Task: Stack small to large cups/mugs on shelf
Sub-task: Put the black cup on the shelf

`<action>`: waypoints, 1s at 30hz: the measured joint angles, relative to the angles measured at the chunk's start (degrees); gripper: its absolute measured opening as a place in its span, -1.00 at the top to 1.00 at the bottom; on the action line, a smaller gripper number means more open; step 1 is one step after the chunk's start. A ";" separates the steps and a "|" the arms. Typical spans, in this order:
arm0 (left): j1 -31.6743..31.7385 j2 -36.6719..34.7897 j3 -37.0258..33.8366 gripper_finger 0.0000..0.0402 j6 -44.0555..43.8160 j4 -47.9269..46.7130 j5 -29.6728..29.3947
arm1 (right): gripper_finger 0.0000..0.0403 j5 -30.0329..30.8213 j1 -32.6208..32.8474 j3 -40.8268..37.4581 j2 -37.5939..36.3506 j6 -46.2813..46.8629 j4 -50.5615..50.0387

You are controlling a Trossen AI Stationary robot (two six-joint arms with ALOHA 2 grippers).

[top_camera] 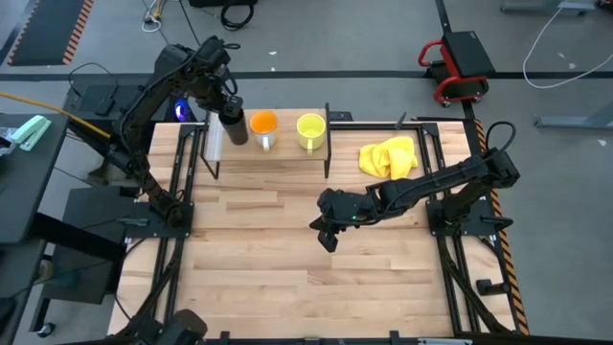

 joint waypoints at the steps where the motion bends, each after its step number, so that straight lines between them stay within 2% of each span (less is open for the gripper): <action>1: -0.05 0.00 0.00 0.89 -0.06 0.01 -0.01 | 0.98 -0.02 0.06 0.00 0.00 0.00 0.00; 6: -0.36 -0.04 0.00 0.96 -1.39 -0.01 -0.12 | 0.98 0.00 0.52 0.00 0.00 0.02 0.00; 11: -0.37 -0.04 0.00 0.92 -1.71 -0.01 -0.44 | 0.98 -0.03 0.87 0.00 0.00 0.20 0.00; 24: -0.68 -0.59 -0.23 0.97 -3.19 0.07 -0.80 | 0.98 -0.04 0.85 0.00 0.00 0.02 -0.03; 30: 0.24 -6.41 -9.38 0.97 -4.14 1.22 -3.13 | 0.98 -0.04 0.85 0.00 0.00 -0.58 -0.04</action>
